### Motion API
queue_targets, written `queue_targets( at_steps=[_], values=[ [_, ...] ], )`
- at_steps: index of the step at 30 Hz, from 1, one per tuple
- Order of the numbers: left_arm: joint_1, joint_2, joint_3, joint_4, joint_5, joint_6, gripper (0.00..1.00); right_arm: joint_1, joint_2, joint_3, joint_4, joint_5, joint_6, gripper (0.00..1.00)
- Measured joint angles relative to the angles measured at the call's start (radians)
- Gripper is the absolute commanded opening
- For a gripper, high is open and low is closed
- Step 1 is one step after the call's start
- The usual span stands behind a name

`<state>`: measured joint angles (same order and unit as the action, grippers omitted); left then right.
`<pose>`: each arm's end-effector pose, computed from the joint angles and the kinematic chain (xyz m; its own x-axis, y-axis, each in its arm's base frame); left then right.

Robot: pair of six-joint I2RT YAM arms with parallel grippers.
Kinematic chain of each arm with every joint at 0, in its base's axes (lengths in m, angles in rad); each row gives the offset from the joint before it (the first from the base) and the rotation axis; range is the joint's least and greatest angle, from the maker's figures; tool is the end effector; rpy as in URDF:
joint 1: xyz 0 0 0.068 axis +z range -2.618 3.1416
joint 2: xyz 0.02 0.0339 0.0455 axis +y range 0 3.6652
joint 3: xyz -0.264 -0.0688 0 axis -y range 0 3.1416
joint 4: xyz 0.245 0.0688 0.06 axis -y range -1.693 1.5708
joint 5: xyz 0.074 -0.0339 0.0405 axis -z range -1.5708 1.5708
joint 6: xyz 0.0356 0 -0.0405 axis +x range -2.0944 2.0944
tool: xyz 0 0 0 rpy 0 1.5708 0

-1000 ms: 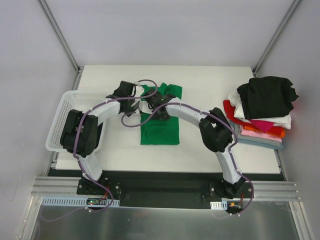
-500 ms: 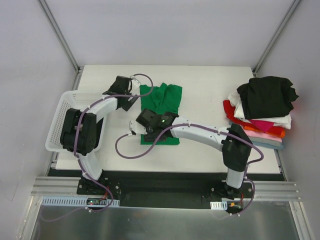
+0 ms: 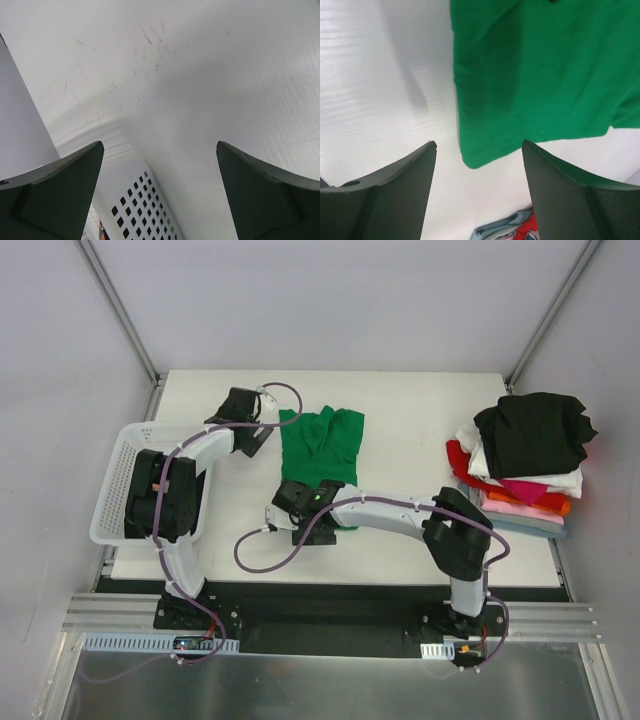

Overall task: Fold and stack the t-shirts
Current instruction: Fold the folded rectangular tshirt in 1/3 of the way, then grab one side of the 2/3 rectangular tshirt with right arm

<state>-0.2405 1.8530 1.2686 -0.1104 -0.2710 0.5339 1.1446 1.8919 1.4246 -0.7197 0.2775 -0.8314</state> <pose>0.4045 -0.0894 0.2126 -0.5201 0.6324 -0.5741 0.3421 0.7701 0.5385 0.1700 0.3507 0.2068 0.3574 -0.9317 -0.0646 -0.8448 -0.2930 -0.4478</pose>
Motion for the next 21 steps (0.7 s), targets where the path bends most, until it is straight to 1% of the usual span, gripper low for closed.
queue_targets(
  at_steps=[8, 21],
  values=[
    [0.000, 0.008, 0.003, 0.000, 0.000, -0.002, 0.96, 0.019, 0.058, -0.002, 0.024, -0.033, 0.009, 0.73],
    [0.000, 0.008, 0.003, -0.001, 0.006, -0.003, 0.96, 0.008, 0.098, -0.013, 0.045, -0.040, -0.003, 0.71]
  ],
)
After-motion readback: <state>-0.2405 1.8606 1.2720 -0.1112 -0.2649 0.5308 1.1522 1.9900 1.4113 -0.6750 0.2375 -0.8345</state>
